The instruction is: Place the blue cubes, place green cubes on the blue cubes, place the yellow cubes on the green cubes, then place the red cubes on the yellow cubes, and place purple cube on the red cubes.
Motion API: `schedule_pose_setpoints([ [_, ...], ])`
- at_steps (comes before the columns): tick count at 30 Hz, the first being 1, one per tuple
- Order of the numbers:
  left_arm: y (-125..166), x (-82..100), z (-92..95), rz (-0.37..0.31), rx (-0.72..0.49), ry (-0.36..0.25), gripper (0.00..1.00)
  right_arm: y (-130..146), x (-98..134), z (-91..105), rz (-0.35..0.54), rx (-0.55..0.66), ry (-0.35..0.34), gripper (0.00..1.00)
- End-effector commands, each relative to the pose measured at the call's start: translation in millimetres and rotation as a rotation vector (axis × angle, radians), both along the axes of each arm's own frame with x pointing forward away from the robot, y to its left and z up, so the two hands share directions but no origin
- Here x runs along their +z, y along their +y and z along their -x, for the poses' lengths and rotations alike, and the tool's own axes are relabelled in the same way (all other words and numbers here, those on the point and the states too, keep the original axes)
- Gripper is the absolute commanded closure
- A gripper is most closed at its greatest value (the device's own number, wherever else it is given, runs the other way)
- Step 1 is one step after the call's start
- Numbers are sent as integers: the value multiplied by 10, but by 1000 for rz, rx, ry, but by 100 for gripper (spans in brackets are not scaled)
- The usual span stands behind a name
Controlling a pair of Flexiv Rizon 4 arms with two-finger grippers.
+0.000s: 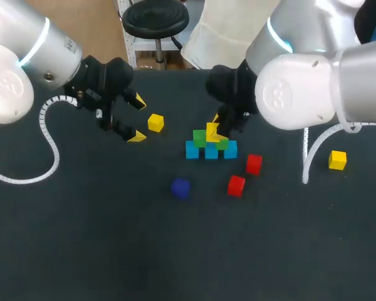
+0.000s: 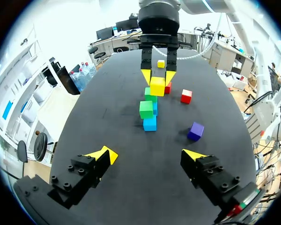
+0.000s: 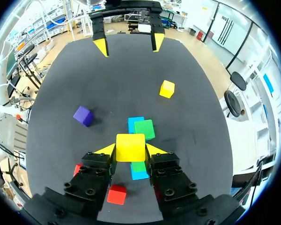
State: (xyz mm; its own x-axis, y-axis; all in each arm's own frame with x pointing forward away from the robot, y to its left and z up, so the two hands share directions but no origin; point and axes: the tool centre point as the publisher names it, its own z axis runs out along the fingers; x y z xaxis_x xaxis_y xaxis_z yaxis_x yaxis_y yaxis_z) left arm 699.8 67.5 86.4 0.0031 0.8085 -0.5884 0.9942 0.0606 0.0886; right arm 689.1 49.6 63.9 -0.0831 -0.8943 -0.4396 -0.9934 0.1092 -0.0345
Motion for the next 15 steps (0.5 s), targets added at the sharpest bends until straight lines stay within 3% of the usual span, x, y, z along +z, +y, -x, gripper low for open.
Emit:
schedule_pose_setpoints([
  [1,9,-5,-4,2,-3,-2,0,19,-45,-93,8,-7,10,100],
  [15,9,-5,-4,2,-3,-2,0,13,-73,-169,-2,-24,20,100],
])
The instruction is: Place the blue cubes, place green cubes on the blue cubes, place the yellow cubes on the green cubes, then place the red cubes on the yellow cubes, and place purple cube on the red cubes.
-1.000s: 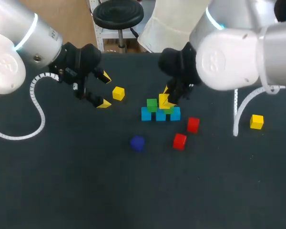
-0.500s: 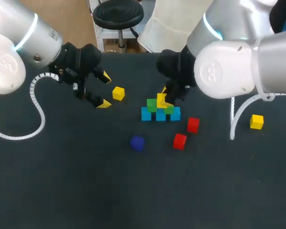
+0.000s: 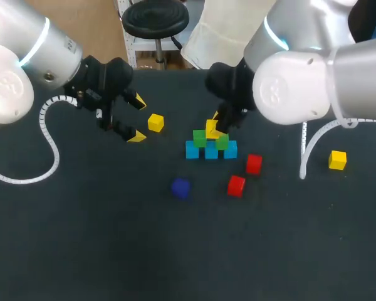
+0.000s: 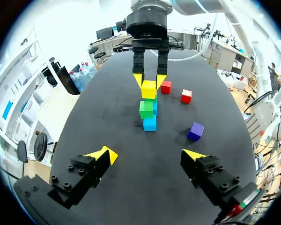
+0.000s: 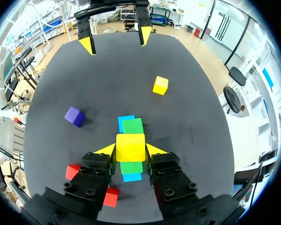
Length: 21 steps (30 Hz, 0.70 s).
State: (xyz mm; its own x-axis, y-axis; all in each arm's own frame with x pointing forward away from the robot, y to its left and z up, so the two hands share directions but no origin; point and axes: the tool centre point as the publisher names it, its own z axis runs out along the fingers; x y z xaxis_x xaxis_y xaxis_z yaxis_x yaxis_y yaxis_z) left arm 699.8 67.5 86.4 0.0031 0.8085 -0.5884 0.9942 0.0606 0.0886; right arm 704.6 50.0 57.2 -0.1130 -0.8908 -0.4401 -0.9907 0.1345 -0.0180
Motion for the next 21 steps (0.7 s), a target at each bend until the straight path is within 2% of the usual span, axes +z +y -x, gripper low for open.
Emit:
schedule_pose_setpoints([
  [1,9,-5,-4,2,-3,-2,0,11,-8,-15,0,2,5,100],
  [21,9,-5,-4,2,-3,-2,0,38,-32,-49,-9,11,14,100],
])
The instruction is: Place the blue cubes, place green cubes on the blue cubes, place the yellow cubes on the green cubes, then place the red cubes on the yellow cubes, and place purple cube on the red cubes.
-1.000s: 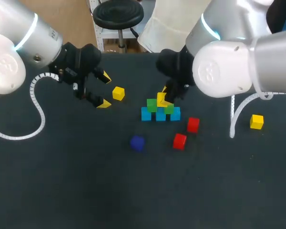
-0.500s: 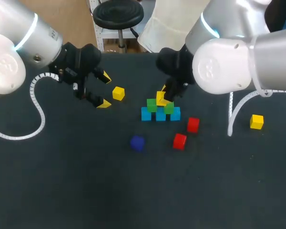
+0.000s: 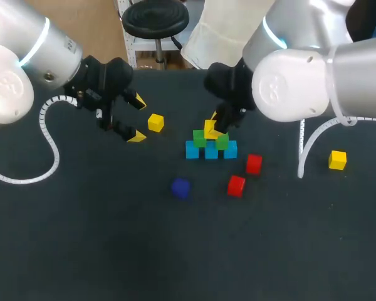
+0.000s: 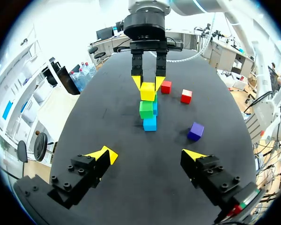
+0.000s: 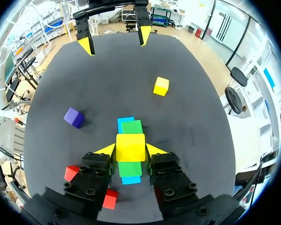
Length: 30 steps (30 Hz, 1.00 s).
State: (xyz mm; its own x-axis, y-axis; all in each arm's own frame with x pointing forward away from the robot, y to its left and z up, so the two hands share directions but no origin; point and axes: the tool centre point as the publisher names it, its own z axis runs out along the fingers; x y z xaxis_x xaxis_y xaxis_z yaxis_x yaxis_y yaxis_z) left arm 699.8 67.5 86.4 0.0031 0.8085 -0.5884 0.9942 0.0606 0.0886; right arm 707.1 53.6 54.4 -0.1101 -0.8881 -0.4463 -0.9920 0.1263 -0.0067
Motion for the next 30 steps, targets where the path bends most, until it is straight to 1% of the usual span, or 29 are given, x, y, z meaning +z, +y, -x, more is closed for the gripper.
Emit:
schedule_pose_setpoints([
  [1,9,-5,-4,2,-3,-2,0,1,-6,-27,0,2,4,100],
  [14,9,-5,-4,2,-3,-2,0,8,-16,-60,0,2,15,100],
  [15,9,-5,-4,2,-3,-2,0,9,-17,-60,0,2,15,98],
  [18,9,-5,-4,2,-3,-2,0,11,-17,-62,-1,3,17,86],
  [23,9,-5,-4,2,-3,-2,0,13,-16,-63,0,5,19,70],
  [30,9,-5,-4,2,-3,-2,0,12,-17,-54,0,5,23,60],
])
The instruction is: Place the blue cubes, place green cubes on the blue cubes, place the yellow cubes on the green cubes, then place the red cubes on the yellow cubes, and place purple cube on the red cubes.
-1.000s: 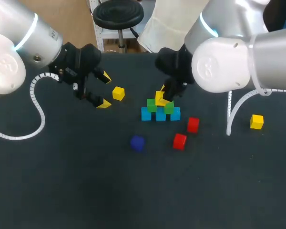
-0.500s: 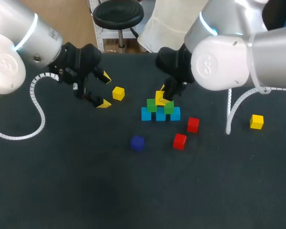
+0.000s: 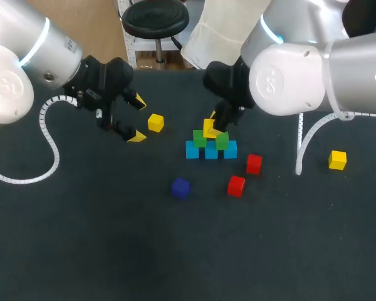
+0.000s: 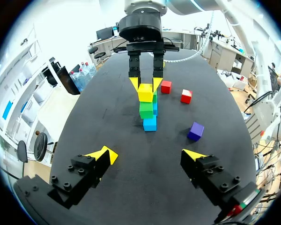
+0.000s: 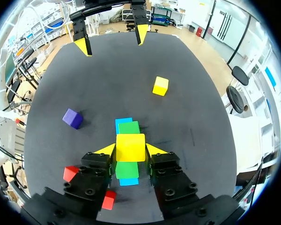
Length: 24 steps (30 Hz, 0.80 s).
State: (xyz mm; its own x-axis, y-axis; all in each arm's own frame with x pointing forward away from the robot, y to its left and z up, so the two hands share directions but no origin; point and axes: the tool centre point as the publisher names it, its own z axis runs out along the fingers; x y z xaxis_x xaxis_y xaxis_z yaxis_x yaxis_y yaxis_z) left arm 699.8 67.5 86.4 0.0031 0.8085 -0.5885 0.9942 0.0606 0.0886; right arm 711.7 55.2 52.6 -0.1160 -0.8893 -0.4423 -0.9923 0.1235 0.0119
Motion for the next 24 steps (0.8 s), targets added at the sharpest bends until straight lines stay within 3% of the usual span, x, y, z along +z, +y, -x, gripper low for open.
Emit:
schedule_pose_setpoints([
  [1,9,-5,-4,2,-3,-2,0,-5,0,-6,-2,2,4,60],
  [9,9,-5,-4,2,-3,-2,0,-24,4,3,-1,-3,6,50],
  [10,9,-5,-4,2,-3,-2,0,-27,4,3,0,-4,7,40],
  [11,9,-5,-4,2,-3,-2,0,-32,6,2,4,-8,10,3],
  [12,9,-5,-4,2,-3,-2,0,-40,9,0,5,-9,11,0],
  [18,9,-5,-4,2,-3,-2,0,-211,169,20,-12,-53,-7,0],
  [24,9,-5,-4,2,-3,-2,0,-672,376,108,-5,-67,-57,0],
])
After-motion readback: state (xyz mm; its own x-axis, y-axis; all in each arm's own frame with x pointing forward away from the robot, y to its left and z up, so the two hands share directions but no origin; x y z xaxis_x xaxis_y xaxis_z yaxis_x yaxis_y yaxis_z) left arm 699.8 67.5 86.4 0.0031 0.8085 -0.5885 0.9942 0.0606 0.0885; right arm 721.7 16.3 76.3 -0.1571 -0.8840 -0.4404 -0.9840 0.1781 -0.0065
